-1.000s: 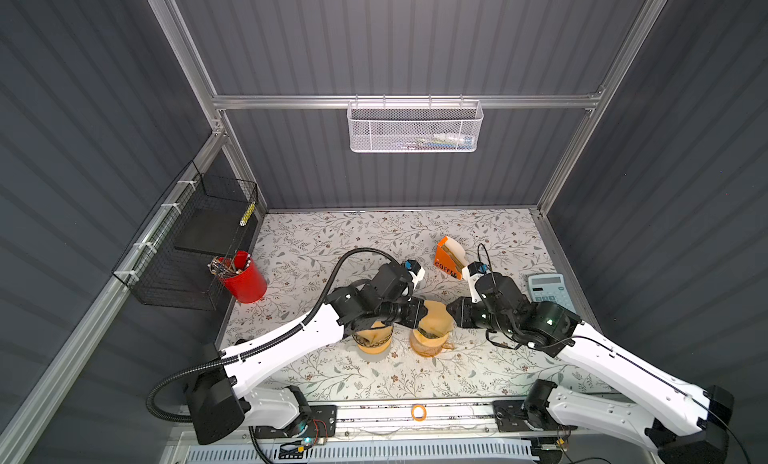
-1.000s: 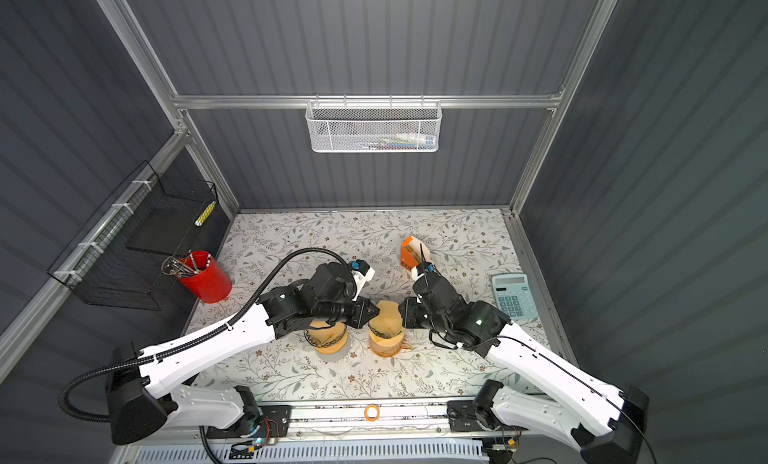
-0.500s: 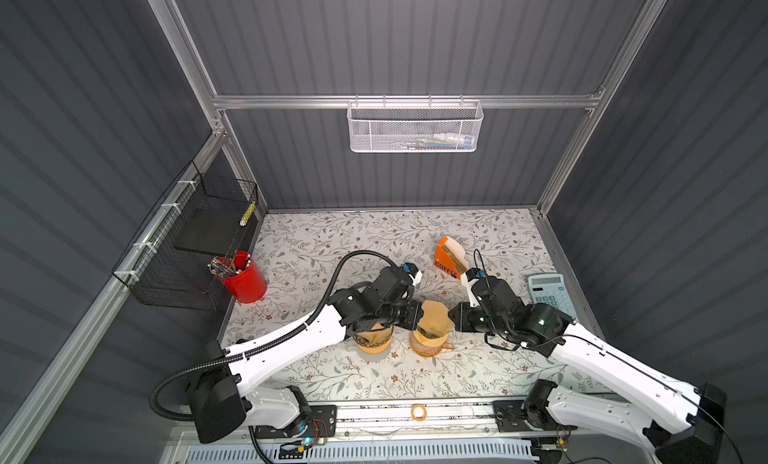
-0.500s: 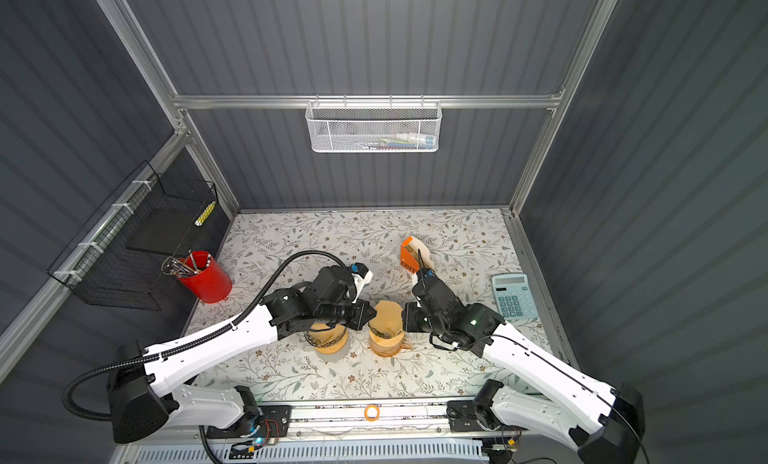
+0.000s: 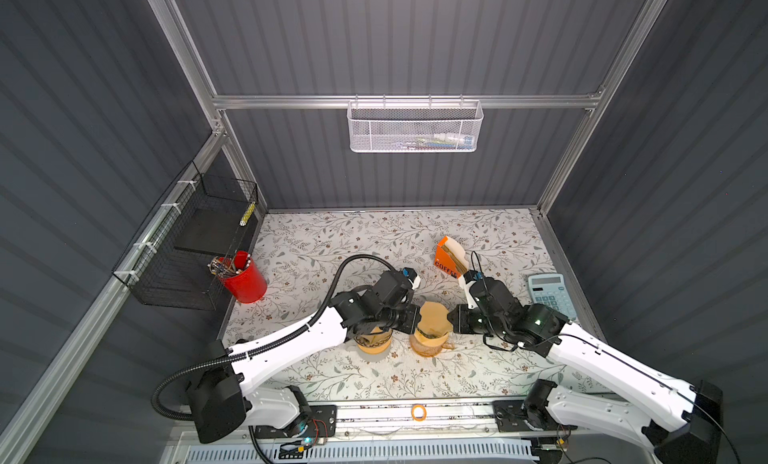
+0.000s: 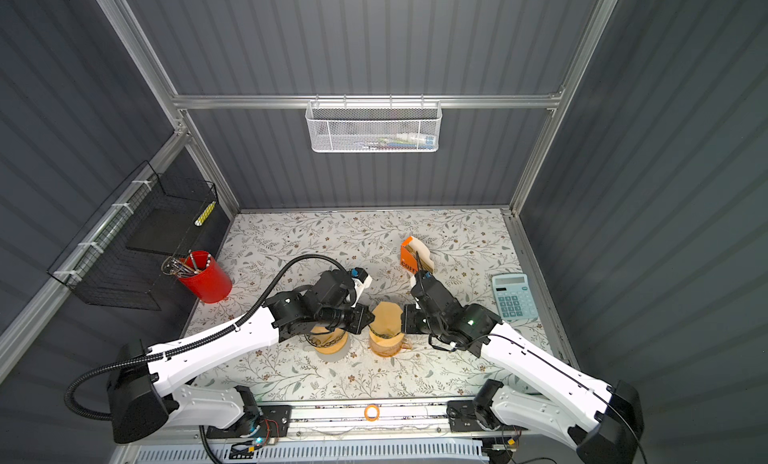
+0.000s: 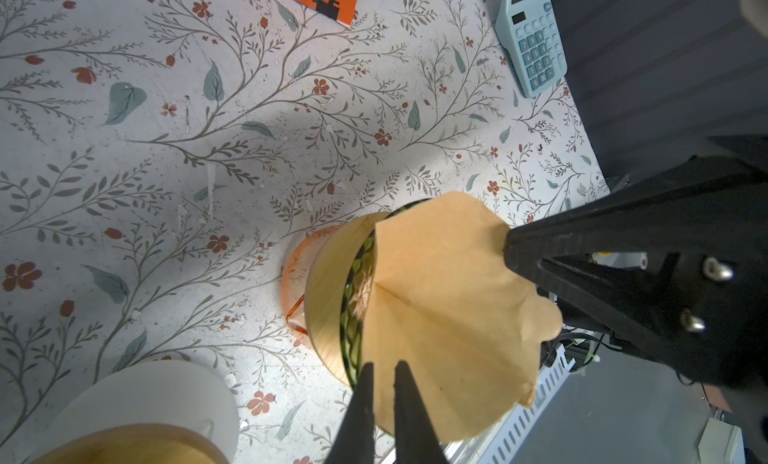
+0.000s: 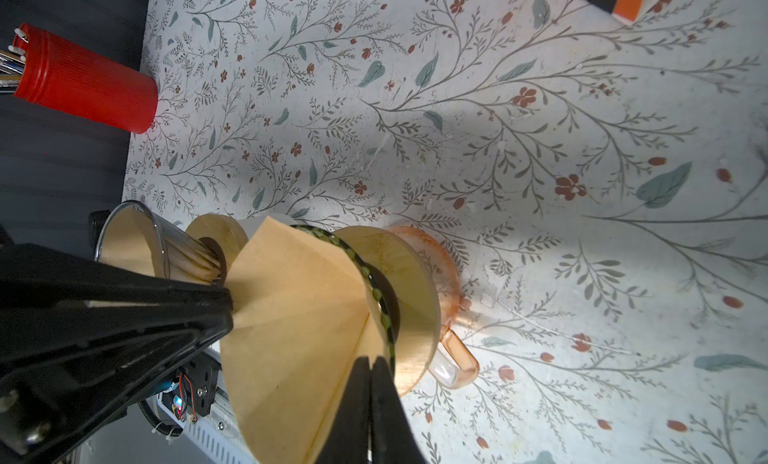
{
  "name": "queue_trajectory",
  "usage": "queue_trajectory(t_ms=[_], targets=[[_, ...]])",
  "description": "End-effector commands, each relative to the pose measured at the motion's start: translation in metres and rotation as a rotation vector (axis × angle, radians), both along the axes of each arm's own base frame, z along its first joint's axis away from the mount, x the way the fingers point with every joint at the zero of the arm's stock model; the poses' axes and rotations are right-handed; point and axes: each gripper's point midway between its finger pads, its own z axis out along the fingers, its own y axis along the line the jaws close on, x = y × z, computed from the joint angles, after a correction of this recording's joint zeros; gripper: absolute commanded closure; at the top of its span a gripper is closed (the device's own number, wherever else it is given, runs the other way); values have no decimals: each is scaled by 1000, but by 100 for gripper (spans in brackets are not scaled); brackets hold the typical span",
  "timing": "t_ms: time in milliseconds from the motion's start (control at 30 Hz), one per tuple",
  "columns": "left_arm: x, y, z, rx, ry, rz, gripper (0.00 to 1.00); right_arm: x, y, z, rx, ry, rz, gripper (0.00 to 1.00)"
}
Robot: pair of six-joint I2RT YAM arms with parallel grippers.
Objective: Place the coffee filter in the dripper
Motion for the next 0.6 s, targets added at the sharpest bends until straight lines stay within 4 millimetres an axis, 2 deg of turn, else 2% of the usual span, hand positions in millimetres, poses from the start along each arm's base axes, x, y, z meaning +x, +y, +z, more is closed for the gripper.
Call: queue_trajectory(t_ms=[0,233,567], targets=[[-4,1,-2,-3,12,-6,87,0,-1,-7,-8,11,-4,92],[-3,0,4,-15,0,-1,87,0,-1,-4,-1,6,-4,92],[0,-4,21,-51,-26,-6,87,1,0,13,25,-24,-2,92]])
